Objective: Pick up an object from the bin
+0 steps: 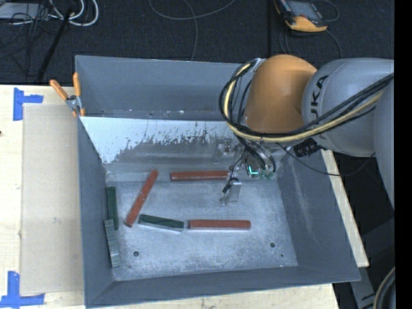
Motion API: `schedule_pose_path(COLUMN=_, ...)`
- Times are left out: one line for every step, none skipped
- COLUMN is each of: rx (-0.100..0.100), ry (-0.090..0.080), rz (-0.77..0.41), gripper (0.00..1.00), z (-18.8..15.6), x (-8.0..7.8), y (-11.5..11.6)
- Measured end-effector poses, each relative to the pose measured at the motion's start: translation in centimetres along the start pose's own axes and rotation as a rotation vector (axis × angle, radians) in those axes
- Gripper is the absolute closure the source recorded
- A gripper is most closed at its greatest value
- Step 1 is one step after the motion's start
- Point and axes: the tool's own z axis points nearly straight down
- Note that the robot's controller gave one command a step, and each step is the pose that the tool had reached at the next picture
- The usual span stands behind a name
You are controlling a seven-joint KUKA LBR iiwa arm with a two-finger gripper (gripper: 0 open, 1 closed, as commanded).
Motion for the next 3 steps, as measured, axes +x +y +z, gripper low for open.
schedule_pose_path(rx=0.001, ry=0.006, rz=-0.011, gripper=0.00, z=8.55, x=6.76, y=-2.43)
schedule_pose_path(rx=0.000, ry=-0.006, rz=-0.011, gripper=1.00, z=8.07, x=6.32, y=-2.34)
schedule_pose_path(rx=0.000, ry=-0.006, rz=-0.010, gripper=0.00, z=8.09, x=6.33, y=-2.34)
